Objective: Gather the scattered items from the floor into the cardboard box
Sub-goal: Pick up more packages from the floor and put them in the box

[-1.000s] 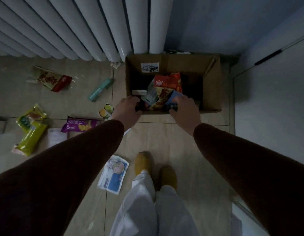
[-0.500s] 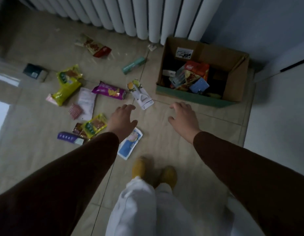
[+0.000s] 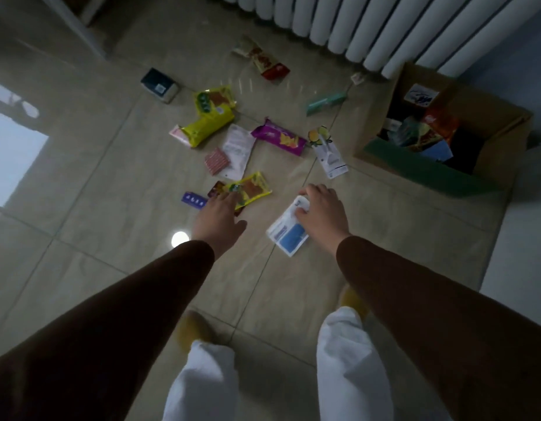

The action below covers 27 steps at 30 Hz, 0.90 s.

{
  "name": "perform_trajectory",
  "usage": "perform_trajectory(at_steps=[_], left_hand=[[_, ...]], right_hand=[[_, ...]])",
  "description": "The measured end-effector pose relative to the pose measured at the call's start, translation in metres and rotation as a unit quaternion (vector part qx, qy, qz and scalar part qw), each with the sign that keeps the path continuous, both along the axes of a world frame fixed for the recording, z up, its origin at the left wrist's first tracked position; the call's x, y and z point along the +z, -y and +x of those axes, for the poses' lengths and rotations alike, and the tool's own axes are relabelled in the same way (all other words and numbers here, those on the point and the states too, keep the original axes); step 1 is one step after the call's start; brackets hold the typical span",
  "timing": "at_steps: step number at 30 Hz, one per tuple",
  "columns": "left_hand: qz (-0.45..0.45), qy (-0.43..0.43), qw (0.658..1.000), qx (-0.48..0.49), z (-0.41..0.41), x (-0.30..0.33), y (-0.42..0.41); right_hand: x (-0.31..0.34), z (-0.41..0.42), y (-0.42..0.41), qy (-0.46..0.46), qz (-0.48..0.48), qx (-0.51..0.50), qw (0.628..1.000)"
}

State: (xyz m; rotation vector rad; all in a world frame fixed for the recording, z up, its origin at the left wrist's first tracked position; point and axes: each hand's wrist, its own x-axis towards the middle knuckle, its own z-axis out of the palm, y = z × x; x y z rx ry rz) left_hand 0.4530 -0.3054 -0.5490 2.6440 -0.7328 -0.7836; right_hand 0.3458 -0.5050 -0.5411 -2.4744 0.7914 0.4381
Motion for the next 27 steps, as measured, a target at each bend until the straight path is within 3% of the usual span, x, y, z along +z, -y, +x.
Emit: perform_trajectory(at_steps=[5, 10, 27], left_hand=[[0.020, 0.003, 1.000, -0.017, 0.051, 0.012, -0.100], [0.036, 0.001, 0.999, -0.009, 0.111, 0.013, -0.151], [0.066, -0.012, 0.994, -0.086, 0.374, -0.017, -0.144]], right_hand=[[0.005, 0.050, -0.098, -0.010, 0.010, -0.014, 1.000], [-0.001, 0.104, -0.149, -0.016, 0.013, -0.001, 1.000], [-0.039, 0.346, -0.181, -0.006, 0.034, -0.064, 0.997]])
